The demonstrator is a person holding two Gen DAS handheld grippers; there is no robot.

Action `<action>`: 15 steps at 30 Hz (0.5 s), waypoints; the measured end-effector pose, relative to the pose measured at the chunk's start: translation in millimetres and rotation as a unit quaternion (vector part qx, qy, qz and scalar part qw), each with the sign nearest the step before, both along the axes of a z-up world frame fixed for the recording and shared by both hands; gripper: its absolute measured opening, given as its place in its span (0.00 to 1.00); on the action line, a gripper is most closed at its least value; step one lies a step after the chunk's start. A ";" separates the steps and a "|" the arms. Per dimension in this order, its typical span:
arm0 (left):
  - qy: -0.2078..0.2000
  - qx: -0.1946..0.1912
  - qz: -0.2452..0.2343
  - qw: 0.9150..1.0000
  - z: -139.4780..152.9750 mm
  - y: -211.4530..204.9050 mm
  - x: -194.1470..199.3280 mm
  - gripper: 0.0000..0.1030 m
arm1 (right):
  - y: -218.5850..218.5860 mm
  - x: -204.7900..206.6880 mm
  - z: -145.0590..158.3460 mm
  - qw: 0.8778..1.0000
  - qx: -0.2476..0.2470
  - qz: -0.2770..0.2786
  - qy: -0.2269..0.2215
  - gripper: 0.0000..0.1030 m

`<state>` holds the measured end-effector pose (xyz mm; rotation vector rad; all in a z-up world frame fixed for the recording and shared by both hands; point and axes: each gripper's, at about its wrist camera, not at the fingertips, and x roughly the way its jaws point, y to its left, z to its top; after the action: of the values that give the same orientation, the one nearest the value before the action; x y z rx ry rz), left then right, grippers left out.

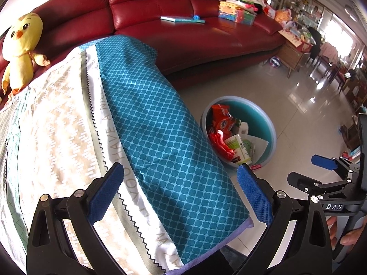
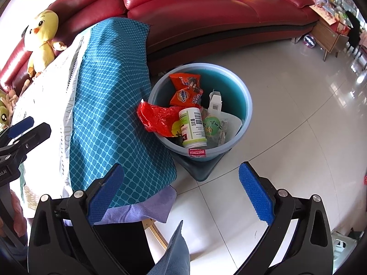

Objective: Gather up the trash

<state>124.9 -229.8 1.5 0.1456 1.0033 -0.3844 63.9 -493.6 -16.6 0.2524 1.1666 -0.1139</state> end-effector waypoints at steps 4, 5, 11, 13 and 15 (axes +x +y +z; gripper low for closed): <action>0.000 0.006 0.001 1.000 -2.0 -2.3 0.0 0.96 | -1.3 0.1 -1.9 1.000 -0.001 -0.002 0.002 0.93; -0.001 0.008 0.001 1.000 -2.6 -2.7 0.0 0.96 | -1.9 -0.2 -2.4 1.000 -0.001 -0.003 0.002 0.93; -0.003 0.019 0.004 1.000 -5.7 -4.3 -0.1 0.96 | -6.0 -0.3 -3.5 1.000 -0.005 -0.008 0.004 0.93; -0.003 0.021 0.005 1.000 -7.0 -3.9 -0.7 0.96 | -6.6 -0.1 -3.8 1.000 -0.007 -0.008 0.005 0.93; -0.002 0.022 0.007 1.000 -8.0 -2.7 -0.1 0.96 | -6.0 0.2 -3.8 1.000 -0.010 -0.007 0.005 0.93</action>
<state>124.8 -232.6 -6.5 0.1782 1.0088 -0.3489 64.1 -499.7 -20.5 0.2425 1.1732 -0.1405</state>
